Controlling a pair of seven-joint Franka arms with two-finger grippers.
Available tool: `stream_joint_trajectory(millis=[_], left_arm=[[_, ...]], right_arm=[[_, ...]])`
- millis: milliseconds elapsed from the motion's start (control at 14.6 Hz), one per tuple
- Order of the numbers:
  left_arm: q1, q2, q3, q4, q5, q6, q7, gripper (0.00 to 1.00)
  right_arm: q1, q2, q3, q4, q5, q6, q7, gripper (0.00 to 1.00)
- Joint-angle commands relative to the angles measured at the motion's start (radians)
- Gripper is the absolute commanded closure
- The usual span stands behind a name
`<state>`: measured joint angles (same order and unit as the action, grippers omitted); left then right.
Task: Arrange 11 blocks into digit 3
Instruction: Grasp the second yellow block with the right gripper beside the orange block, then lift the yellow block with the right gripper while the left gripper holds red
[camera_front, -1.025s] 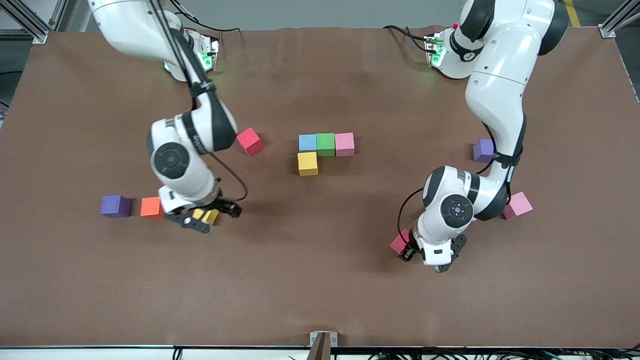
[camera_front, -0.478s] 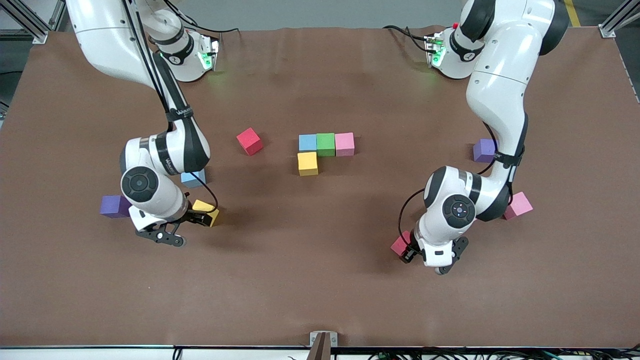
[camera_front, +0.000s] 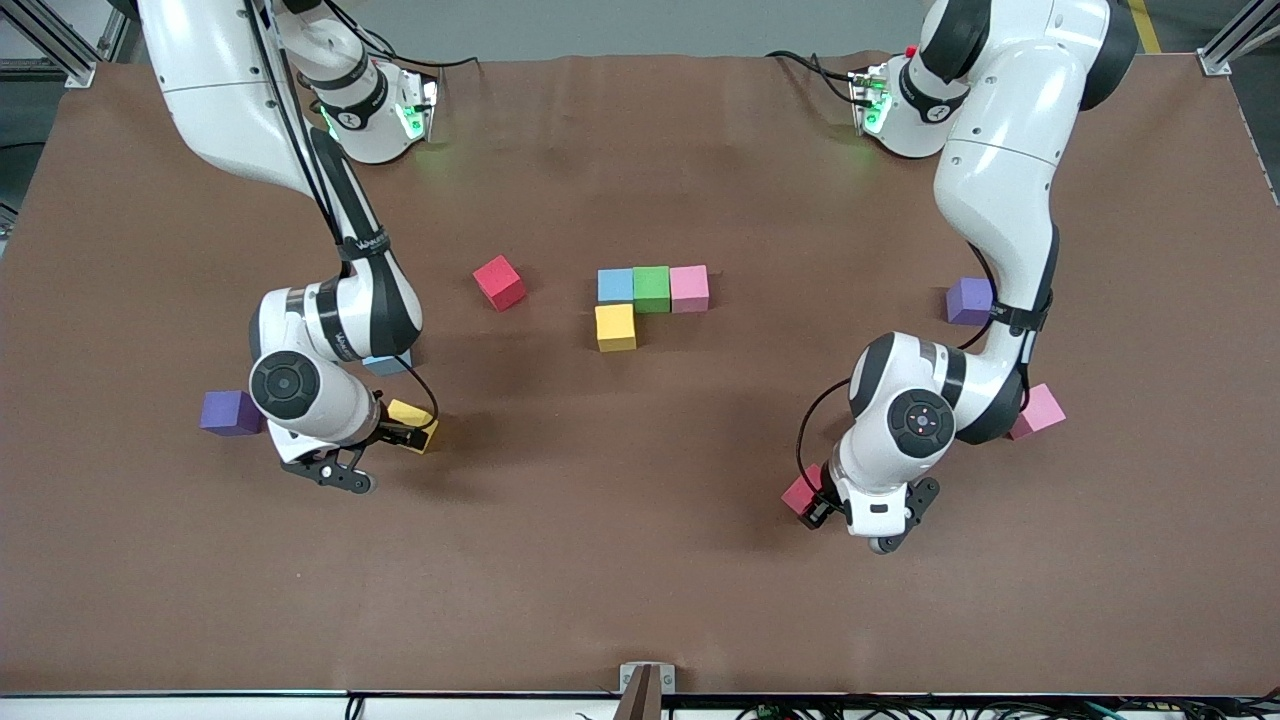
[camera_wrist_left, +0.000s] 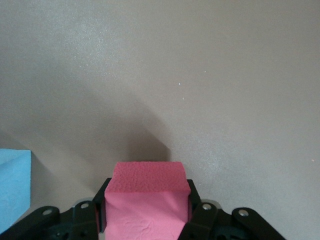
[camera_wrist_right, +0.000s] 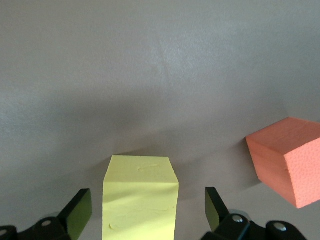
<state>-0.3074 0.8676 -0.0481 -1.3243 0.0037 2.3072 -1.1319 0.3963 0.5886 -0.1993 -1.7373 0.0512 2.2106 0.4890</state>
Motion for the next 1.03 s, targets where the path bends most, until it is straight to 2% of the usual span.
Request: stream_joint_trajectory(millis=[0,410,615,957], left_arm=[[0.005,-0.01,-0.003,0.017,-0.013,-0.049,0.044,0.6],[-0.001,-0.076,0.002,0.019,-0.016,-0.078,0.052,0.62],[-0.006,-0.125,-0.035,0.017,-0.018,-0.08,0.041,0.62],[0.002,-0.167,-0.044,0.017,-0.011,-0.08,0.046,0.62]], right_arm=[[-0.022,-0.016,0.026,-0.031,0.022,0.017,-0.013,0.0],[-0.024,0.0,0.046,-0.061,0.025,0.04,-0.015,0.0],[-0.031,0.013,0.047,-0.061,0.025,0.049,-0.015,0.0],[-0.037,0.022,0.047,-0.059,0.068,0.049,-0.018,0.18]])
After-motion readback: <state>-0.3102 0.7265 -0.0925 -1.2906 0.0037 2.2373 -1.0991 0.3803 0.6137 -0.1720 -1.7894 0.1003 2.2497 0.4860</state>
